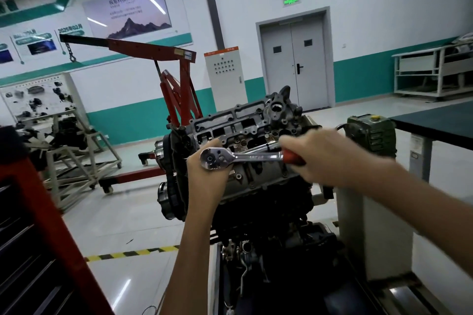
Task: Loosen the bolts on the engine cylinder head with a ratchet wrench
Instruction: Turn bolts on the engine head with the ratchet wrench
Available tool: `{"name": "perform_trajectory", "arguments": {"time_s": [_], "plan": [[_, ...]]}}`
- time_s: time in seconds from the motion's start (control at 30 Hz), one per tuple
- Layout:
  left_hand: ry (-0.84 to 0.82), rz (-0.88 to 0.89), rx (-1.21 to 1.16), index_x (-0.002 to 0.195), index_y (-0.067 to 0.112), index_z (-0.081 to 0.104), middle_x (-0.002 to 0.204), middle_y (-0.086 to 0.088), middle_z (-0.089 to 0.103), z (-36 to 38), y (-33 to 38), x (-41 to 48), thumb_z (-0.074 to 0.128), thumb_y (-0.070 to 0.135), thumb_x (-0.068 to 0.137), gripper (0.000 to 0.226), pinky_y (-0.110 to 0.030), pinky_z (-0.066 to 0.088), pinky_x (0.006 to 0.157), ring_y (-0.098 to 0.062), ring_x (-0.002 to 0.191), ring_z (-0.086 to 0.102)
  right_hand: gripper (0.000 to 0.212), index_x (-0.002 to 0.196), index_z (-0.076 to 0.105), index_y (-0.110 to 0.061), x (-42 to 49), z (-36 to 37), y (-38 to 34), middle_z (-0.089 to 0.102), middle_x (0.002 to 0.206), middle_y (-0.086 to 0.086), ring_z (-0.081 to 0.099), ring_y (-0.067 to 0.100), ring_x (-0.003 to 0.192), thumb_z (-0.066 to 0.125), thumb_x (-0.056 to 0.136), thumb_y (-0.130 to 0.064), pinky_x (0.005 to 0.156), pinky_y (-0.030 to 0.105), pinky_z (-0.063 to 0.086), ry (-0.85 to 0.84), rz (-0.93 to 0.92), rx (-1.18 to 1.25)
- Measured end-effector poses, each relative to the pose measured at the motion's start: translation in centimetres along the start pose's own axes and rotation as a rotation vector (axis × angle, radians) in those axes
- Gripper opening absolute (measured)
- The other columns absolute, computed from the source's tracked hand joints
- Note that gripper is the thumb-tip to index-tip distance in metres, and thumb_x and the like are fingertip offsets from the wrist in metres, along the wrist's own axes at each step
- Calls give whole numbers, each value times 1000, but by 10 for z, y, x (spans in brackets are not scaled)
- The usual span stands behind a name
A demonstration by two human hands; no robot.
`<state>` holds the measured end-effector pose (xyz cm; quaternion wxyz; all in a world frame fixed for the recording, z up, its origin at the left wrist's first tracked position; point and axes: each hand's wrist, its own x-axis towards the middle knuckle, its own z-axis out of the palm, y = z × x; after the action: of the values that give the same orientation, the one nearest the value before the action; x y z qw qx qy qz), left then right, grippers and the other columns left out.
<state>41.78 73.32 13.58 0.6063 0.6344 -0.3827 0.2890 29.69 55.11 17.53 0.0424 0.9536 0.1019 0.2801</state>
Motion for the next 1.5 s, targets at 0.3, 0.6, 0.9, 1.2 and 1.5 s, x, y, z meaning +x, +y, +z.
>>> {"name": "perform_trajectory", "arguments": {"time_s": [0.3, 0.6, 0.9, 1.2, 1.5], "plan": [[191, -116, -243, 68, 10, 42, 57, 18, 44, 36, 4, -5, 50, -8, 93, 31, -7, 40, 63, 3, 55, 42, 18, 76, 40, -23, -39, 99, -119, 45, 61, 1, 43, 14, 48, 56, 81, -22, 46, 18, 36, 211, 435, 803], [11, 68, -73, 55, 18, 35, 51, 12, 39, 11, 1, 6, 53, -6, 74, 36, -9, 27, 51, 2, 50, 34, 9, 93, 50, -20, -13, 18, -7, 46, 61, -16, 55, 3, 54, 53, 85, -19, 51, 18, 50, -38, -10, 218], [56, -24, -115, 60, 26, 40, 57, 12, 37, 30, -6, 1, 62, 19, 88, 36, -25, 35, 58, -6, 55, 33, 17, 76, 49, -18, -39, 54, -59, 49, 55, -7, 49, 10, 46, 61, 82, -29, 44, 16, 38, 87, 274, 592], [160, 21, -191, 57, 34, 41, 51, 17, 40, 49, -7, 17, 55, 36, 85, 32, -13, 36, 61, 2, 51, 32, 37, 52, 37, -13, -27, 70, -83, 33, 40, -6, 31, 7, 36, 62, 80, -15, 39, 13, 26, 300, 439, 952], [126, 12, -141, 54, 22, 51, 48, 15, 40, 47, 7, 29, 57, 25, 91, 37, -15, 31, 50, 0, 51, 34, 37, 49, 36, -14, -22, 50, -63, 32, 40, -4, 30, 11, 39, 62, 75, -14, 40, 13, 24, 358, 369, 777]]}}
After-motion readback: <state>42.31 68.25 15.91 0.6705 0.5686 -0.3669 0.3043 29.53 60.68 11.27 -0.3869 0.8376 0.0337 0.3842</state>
